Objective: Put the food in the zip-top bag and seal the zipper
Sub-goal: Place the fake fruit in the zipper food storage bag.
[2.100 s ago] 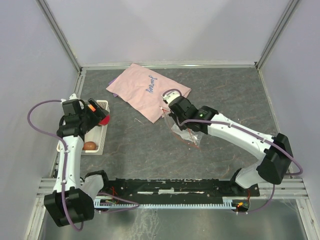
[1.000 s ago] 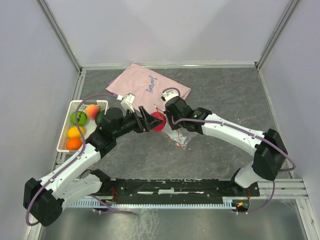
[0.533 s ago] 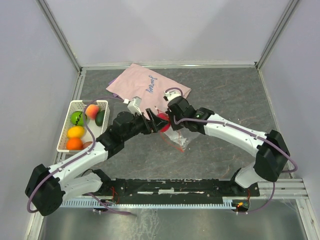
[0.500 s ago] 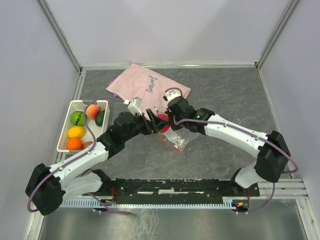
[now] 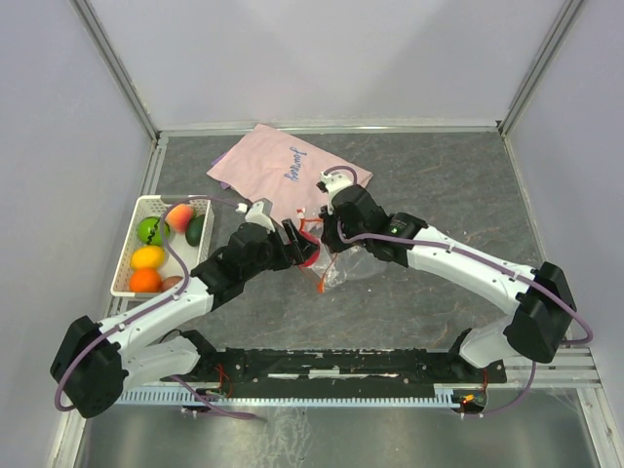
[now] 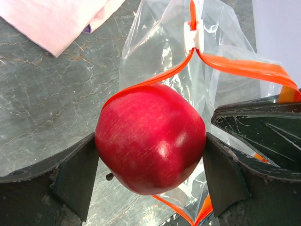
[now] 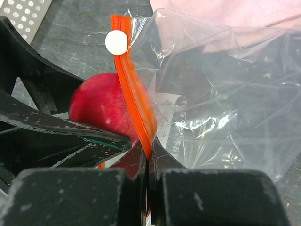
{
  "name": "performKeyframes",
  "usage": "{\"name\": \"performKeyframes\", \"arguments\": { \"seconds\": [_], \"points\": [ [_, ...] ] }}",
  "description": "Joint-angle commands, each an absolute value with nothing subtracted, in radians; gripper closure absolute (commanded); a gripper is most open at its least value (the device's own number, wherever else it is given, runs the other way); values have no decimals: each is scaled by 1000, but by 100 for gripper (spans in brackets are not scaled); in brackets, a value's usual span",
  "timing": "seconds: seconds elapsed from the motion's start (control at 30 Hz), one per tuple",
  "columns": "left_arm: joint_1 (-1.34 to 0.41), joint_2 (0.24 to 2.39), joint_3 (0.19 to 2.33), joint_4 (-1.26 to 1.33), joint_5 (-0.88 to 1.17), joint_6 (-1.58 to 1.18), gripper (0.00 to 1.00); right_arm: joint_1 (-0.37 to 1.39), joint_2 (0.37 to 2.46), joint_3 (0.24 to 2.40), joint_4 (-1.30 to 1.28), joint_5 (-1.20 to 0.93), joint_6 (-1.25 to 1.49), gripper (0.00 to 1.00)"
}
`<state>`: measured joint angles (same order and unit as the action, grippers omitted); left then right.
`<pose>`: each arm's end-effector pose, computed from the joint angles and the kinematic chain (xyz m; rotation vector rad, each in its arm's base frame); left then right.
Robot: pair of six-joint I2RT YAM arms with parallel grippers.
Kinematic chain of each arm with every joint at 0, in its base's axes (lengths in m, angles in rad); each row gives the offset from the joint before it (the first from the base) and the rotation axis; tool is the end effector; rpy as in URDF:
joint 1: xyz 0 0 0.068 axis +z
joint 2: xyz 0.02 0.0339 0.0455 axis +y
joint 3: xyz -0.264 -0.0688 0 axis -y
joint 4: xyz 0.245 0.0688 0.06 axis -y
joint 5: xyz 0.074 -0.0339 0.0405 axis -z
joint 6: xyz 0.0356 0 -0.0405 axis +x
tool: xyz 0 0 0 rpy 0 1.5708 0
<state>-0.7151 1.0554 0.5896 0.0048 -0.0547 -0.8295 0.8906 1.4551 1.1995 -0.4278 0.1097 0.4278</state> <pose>0.1778 -0.1519 0.2380 -0.1597 2.1503 -0.8903 0.2084 0.2514 0.3028 -0.4721 2.2668 0.5734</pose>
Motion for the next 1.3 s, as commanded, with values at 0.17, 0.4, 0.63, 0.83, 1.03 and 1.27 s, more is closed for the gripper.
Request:
{"name": "performKeyframes", "arguments": {
  "seconds": [0.17,0.4,0.63,0.83,1.03,1.27],
  "points": [
    [-773,1061,702,-54,-139,-785,42,894,1426,1191,-315,34,479,99],
    [-826,1070,745,-139,-315,-796,38,893,1423,1179,-273,-7,510,98],
    [-827,1121,793,-292,-495,-769,37,893,1385,1139,-241,-4,536,98],
    [-827,1120,813,-373,-570,-756,37,893,1363,1110,-213,-6,558,98],
    [-827,1082,857,-425,-568,-729,36,893,1360,1093,-202,0,569,98],
    [-828,1036,850,-345,-373,-724,33,893,1359,1077,-166,-11,587,98]
  ]
}}
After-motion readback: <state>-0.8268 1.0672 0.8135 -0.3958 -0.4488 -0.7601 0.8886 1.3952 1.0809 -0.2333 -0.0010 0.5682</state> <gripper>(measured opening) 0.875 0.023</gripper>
